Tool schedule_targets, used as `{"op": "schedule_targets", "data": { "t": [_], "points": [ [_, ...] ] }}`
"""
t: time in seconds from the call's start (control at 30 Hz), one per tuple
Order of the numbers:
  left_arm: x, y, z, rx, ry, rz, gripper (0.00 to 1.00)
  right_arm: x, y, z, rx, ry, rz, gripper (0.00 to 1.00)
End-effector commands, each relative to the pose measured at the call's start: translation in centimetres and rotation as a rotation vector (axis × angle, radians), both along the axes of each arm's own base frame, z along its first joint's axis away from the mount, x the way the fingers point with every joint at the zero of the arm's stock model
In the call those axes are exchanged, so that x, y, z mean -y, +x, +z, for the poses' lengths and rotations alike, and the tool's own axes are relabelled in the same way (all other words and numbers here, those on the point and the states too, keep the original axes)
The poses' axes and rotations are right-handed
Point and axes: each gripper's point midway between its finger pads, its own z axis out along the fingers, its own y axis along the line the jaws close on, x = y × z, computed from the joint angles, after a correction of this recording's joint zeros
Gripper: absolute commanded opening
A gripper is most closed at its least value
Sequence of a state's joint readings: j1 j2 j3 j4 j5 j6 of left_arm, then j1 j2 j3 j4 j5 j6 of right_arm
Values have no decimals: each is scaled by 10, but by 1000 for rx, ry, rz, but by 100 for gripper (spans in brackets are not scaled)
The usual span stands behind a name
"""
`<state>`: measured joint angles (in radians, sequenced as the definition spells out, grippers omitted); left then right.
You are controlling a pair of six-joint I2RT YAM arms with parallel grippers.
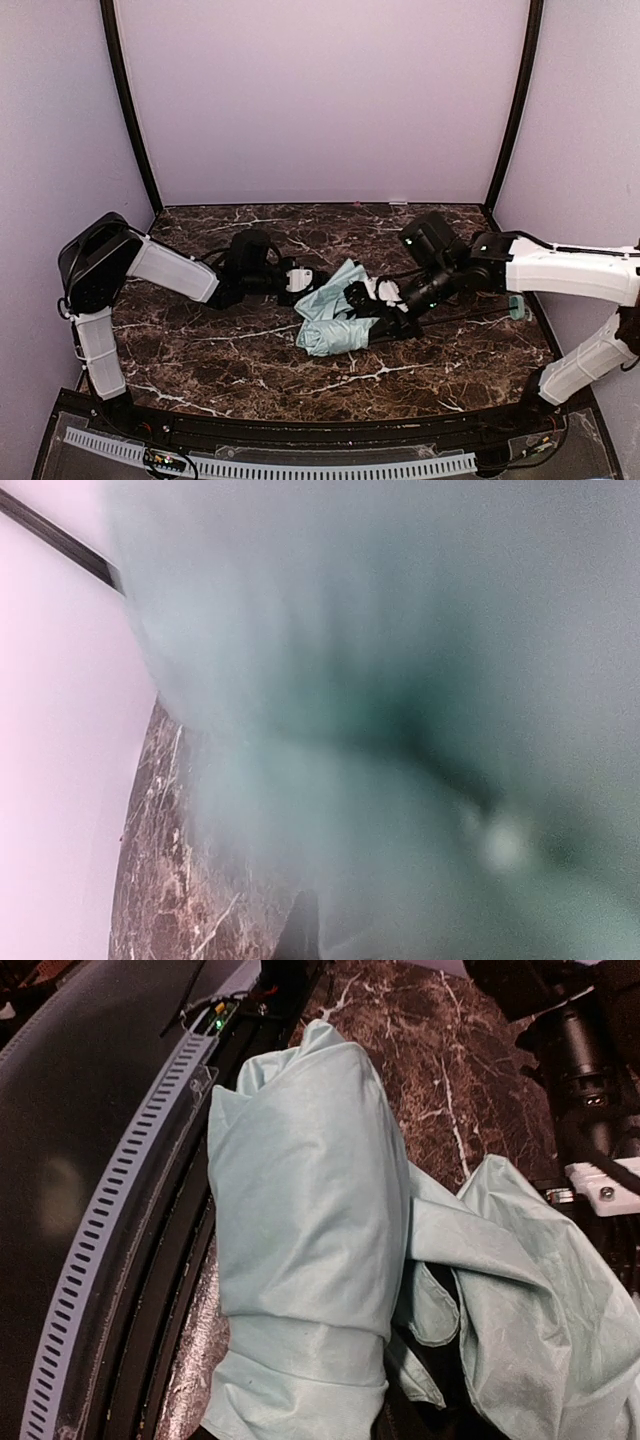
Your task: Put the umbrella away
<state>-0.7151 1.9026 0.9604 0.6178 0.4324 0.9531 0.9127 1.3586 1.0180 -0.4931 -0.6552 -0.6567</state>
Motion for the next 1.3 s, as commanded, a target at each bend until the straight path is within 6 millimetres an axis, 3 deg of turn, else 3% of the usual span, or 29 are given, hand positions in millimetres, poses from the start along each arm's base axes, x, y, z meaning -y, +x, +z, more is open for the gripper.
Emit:
{"op": "schedule_targets", "data": {
  "t": [0.0,0.13,0.3,0.57,0.73,0.93,1.07,1.1,1.2,1.27],
  "points": [
    [5,18,19,81,-47,-1,0,-11,0,-56,74,-144,-30,0],
    [5,18,0,78,3,-15,0,-14,-6,-104,69,-274,-32,0],
    [3,24,-2,96,1,18,0,-17,-23,-141,-70,-373,-3,0],
    [-5,30,-17,123,60,57,0,-17,-35,-164,-308,-474,-50,0],
    [-13,40,-18,150,82,126,0,-8,-33,-180,-435,-546,-131,0],
    [-36,63,-20,164,89,236,1,-8,-20,-190,-572,-567,-213,0],
    [-49,74,-24,175,101,317,16,1,-10,-204,-623,-615,-272,0],
    [-53,76,-23,179,100,341,22,3,-9,-206,-633,-626,-282,0],
    [-70,88,-17,173,69,429,54,6,-9,-211,-646,-646,-299,0],
    [-92,103,-3,177,23,520,64,7,-8,-212,-649,-650,-309,0]
  ]
}}
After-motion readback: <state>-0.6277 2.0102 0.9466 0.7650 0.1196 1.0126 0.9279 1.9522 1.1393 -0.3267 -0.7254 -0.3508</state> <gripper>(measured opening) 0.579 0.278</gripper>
